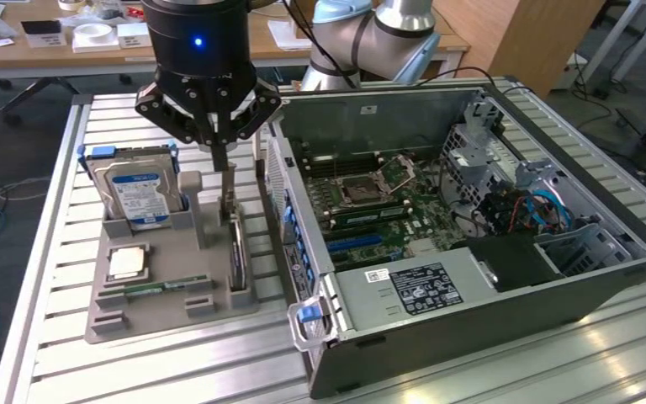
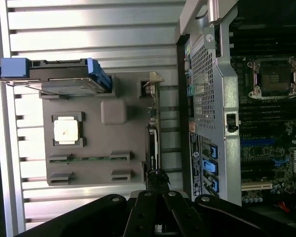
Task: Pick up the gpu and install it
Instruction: 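Pick up the gpu and move the gpu toward the slot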
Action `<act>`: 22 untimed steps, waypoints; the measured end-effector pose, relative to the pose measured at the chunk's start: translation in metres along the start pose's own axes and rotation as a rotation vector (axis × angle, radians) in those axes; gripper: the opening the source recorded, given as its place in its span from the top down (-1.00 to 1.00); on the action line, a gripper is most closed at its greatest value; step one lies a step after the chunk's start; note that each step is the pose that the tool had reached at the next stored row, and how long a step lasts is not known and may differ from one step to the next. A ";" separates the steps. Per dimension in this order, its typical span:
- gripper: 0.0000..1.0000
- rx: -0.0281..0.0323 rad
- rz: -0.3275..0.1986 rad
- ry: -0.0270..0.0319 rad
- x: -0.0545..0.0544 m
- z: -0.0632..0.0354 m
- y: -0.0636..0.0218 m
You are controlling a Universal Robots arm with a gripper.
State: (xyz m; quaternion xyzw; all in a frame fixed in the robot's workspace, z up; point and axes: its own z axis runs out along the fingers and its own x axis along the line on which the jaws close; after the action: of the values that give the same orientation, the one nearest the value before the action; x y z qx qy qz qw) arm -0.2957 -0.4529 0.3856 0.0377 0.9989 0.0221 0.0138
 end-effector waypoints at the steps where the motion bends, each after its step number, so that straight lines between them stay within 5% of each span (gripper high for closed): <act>1: 0.79 0.0000 0.000 0.0000 0.000 0.0000 0.0000; 10: 0.77 0.0000 0.000 0.0000 0.000 0.0000 0.0000; 18: 0.05 0.0000 0.000 0.0000 0.000 0.0000 0.0000; 22: 0.05 -0.0002 0.000 0.0000 0.000 0.0007 -0.0001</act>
State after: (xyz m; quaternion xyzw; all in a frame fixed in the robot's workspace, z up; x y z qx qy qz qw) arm -0.2957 -0.4529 0.3849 0.0377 0.9989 0.0222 0.0138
